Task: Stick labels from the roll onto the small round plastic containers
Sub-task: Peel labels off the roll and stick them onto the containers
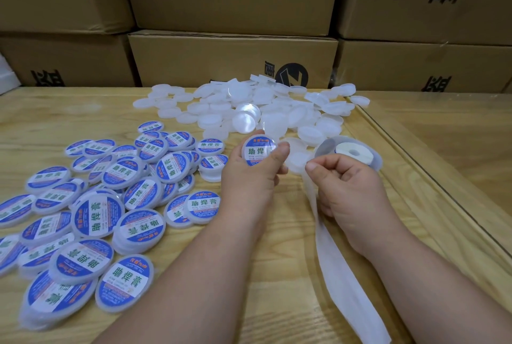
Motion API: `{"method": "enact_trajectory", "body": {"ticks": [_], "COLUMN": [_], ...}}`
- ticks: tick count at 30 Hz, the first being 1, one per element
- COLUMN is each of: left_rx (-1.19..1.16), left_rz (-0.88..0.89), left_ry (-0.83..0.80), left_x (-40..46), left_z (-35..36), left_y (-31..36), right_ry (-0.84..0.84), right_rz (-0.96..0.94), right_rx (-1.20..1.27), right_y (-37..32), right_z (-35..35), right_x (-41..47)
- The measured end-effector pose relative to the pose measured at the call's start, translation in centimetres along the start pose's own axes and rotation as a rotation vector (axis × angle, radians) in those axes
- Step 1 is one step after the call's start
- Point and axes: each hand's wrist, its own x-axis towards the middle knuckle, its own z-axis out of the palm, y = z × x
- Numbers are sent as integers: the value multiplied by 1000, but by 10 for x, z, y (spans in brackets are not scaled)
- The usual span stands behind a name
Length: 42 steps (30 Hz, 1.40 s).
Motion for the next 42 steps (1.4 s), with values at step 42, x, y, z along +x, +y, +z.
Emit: {"method": "enact_trajectory", "body": {"ticks": [42], "left_rx": [1266], "left_rz": [398], "left_ry": [-336], "left_x": [-10], "left_z": [3], "left_y": [-19], "right_ry": [198], "right_rz": [-158], "right_rx": [-334], "right_y": [6], "right_z": [-5], "right_x": [3]}}
